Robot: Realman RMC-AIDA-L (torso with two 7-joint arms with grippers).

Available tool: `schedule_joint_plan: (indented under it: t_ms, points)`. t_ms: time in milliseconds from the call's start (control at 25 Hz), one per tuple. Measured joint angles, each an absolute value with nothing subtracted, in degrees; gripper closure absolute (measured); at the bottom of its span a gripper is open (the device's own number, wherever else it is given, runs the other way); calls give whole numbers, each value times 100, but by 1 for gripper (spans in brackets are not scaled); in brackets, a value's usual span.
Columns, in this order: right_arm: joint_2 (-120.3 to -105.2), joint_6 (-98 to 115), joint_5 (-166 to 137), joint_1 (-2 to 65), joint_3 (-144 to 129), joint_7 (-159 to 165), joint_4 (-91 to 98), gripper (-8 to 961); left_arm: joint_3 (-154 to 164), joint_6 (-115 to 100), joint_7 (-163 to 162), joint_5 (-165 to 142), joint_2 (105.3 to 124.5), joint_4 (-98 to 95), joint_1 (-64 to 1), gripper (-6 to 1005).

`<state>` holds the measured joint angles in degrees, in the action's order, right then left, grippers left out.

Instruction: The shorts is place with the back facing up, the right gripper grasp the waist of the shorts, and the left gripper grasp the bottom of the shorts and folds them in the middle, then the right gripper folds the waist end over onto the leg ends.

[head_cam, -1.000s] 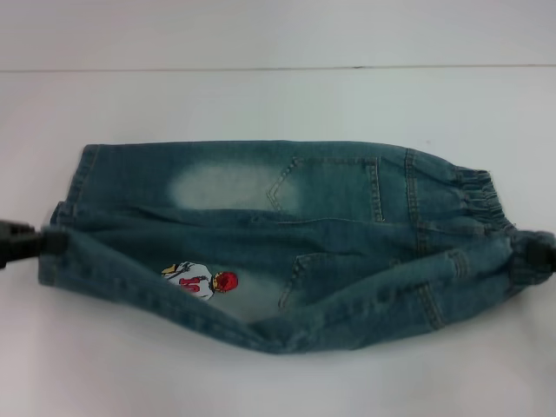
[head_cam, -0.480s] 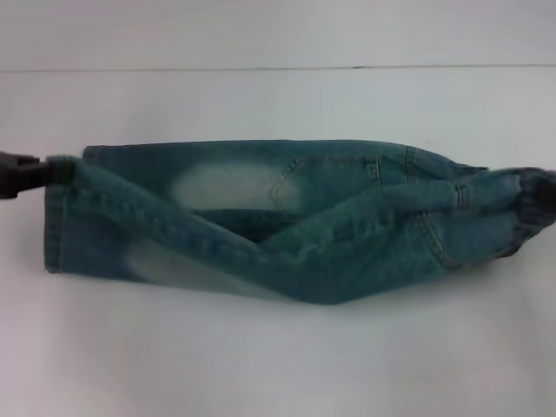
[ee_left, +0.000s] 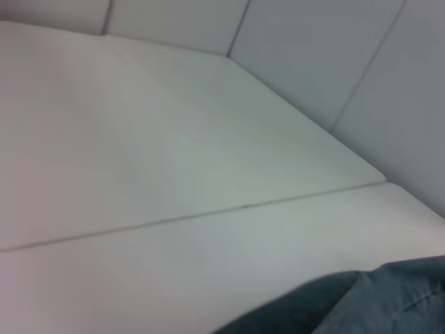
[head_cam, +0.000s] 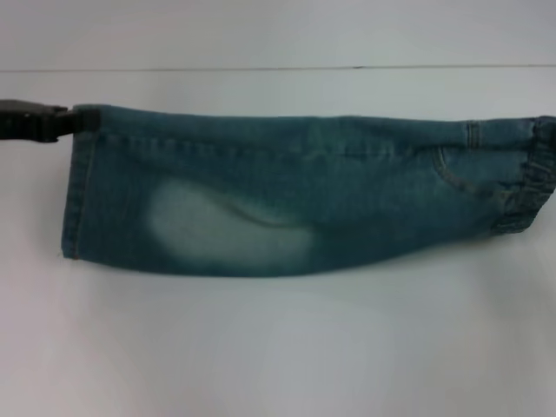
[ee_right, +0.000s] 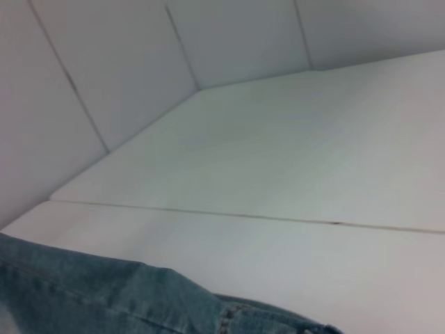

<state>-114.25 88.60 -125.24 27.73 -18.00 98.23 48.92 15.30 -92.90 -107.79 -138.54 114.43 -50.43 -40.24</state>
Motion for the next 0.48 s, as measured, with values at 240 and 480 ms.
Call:
schedule_joint_plan:
  t_ms: [240, 480]
  points:
    - [-11448, 8272, -12542, 2887, -1983, 9850, 4845, 881, 1662, -8604, -10784, -13816, 11492, -4708, -4144, 957]
    - [-11504, 7546, -12547, 2975, -2400, 9894, 4663, 879, 1737, -7964, -10729, -13808, 11671, -4568, -4190, 957]
